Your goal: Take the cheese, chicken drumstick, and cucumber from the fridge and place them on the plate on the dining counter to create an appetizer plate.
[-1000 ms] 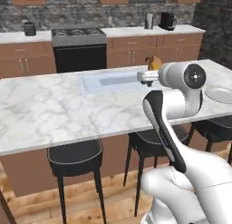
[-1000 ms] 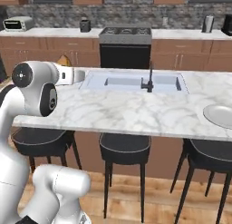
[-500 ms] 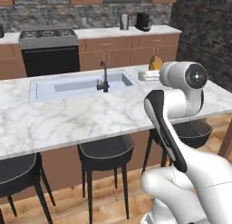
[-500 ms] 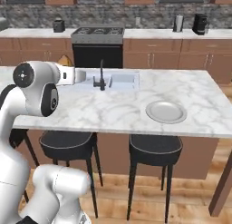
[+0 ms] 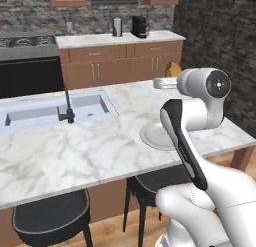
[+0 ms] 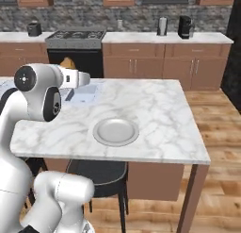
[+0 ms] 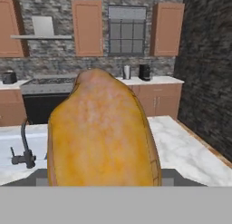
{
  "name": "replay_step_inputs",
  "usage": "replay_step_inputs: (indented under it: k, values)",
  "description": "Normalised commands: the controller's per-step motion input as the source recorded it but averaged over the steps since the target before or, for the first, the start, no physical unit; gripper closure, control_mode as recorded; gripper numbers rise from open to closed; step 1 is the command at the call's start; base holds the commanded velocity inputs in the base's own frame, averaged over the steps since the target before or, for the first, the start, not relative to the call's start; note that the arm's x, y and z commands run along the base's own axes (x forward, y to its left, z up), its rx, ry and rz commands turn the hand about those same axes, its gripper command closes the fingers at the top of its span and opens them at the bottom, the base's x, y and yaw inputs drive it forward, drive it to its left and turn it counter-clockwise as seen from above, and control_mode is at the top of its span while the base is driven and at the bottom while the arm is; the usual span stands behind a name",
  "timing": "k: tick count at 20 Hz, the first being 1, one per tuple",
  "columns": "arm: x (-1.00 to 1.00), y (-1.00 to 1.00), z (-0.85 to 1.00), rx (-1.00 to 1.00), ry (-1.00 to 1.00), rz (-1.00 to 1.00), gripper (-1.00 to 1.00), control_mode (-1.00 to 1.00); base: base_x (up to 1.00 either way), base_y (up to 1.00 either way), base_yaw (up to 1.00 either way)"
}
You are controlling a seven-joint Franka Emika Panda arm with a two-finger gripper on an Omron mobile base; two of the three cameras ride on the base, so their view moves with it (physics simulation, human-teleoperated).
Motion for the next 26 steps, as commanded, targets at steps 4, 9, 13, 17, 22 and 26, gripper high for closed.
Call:
replay_step_inputs:
  k: [4, 9, 13, 17, 22, 26]
  values:
    - [0.0, 0.0, 0.0, 0.0, 0.0, 0.0, 1.0, 1.0, 0.92, -0.85, 0.0]
    - [0.0, 0.0, 0.0, 0.0, 0.0, 0.0, 1.0, 1.0, 0.63, -0.58, 0.0]
    - [0.0, 0.0, 0.0, 0.0, 0.0, 0.0, 1.0, 1.0, 0.31, -0.22, 0.0]
    - [0.0, 0.0, 0.0, 0.0, 0.0, 0.0, 1.0, 1.0, 0.11, -0.13, -0.04]
    - [0.02, -0.16, -0.46, 0.0, 0.31, -0.08, 1.0, -1.0, 0.0, 0.0, 0.0]
    - [0.01, -0.18, -0.6, 0.01, 0.39, -0.14, 1.0, -1.0, 0.0, 0.0, 0.0]
